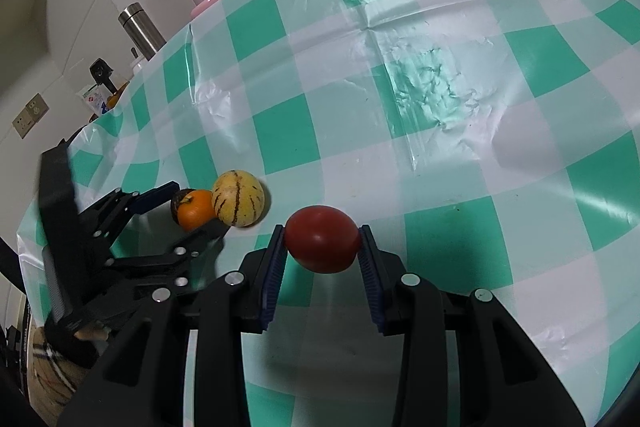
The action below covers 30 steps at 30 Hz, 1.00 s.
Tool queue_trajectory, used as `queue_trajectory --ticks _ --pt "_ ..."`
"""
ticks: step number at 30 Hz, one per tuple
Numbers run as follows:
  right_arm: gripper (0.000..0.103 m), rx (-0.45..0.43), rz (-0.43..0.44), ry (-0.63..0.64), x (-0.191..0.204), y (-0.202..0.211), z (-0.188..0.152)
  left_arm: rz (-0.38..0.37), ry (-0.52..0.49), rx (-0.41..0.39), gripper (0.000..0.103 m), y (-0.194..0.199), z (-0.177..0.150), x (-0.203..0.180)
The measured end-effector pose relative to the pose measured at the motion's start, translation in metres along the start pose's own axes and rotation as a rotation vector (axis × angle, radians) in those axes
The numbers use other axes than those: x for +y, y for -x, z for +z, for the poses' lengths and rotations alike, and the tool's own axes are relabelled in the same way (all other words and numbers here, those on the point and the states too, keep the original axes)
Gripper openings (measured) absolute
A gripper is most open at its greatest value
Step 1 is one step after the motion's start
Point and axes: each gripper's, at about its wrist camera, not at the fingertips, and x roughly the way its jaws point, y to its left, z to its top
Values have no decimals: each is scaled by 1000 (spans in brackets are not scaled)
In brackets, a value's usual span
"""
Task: Organize fruits
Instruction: 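Grasp the orange with the left tool while the right tool holds the tomato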
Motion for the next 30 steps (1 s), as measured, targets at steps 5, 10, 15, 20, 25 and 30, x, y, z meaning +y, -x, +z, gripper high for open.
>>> queue_trajectory --ticks 5,10,15,20,25,30 --pt "37 -5 3 -3 -2 1 -1 27 109 -32 12 23 -1 9" --pt "37 -5 1 -3 -2 1 -1 4 148 -58 95 29 -16 14" --pt "37 0 2 -2 -2 1 -1 -62 17 9 87 17 -14 -7" --pt "37 5 1 -2 -2 0 0 -99 -84 57 76 0 -20 -24" --pt "37 6 1 -2 -2 0 0 -172 35 96 74 -15 -17 -3" --pt "37 6 7 -4 -2 0 0 -240 117 107 43 -15 -21 3"
